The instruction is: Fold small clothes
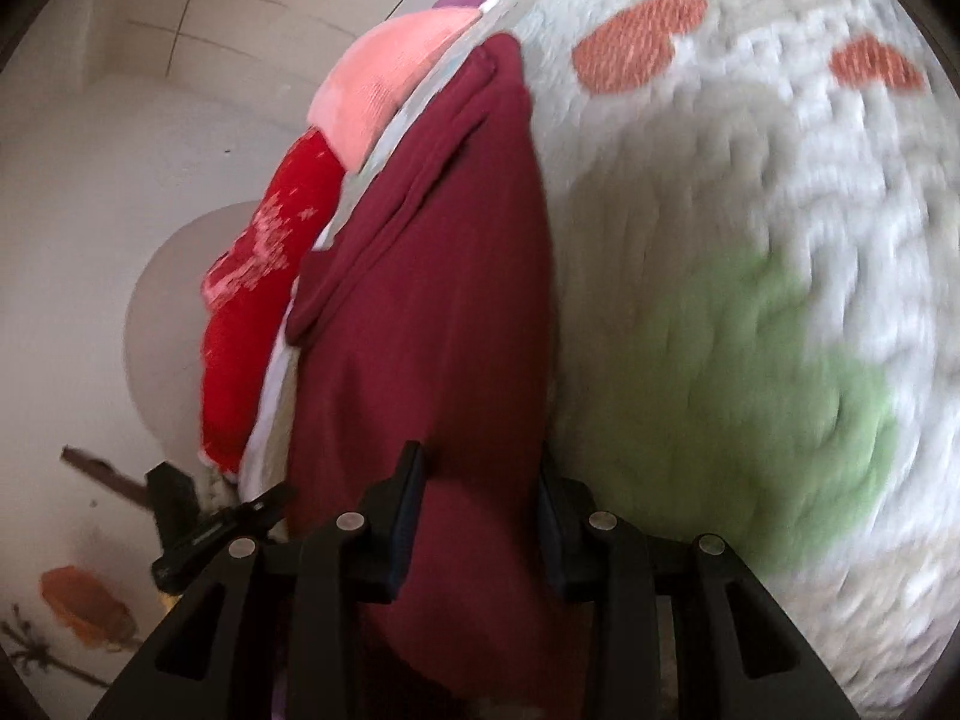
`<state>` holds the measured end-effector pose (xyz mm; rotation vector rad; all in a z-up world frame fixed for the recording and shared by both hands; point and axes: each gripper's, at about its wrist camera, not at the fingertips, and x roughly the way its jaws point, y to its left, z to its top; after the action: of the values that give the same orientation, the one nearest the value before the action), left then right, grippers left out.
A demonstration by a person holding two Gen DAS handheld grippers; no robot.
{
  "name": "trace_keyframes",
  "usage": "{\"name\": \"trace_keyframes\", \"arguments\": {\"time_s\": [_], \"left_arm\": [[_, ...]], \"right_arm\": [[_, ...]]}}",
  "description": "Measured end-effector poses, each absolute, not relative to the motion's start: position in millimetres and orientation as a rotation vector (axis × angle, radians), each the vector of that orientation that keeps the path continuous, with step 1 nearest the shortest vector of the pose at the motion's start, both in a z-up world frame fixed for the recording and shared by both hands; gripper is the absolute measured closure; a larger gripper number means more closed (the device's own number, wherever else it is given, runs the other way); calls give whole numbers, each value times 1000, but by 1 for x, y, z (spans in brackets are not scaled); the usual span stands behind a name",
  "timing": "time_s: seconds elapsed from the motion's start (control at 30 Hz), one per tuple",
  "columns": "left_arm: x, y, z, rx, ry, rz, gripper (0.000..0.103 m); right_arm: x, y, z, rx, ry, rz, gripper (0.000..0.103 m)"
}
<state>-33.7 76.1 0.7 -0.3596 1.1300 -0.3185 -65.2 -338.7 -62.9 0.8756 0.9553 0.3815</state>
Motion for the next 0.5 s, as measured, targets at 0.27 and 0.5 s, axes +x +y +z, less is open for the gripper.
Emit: {"name": "trace_keyframes", "arguments": {"time_s": [0.27,0.5], "left_arm": [[-62,80,-12,-451,1161,-345,53],[-82,68,-35,-453,1240,-354,53]], "right_arm": [[-92,-319,-89,964,1055,486,67],[-108,-289,-98,843,1132,487,72]]}}
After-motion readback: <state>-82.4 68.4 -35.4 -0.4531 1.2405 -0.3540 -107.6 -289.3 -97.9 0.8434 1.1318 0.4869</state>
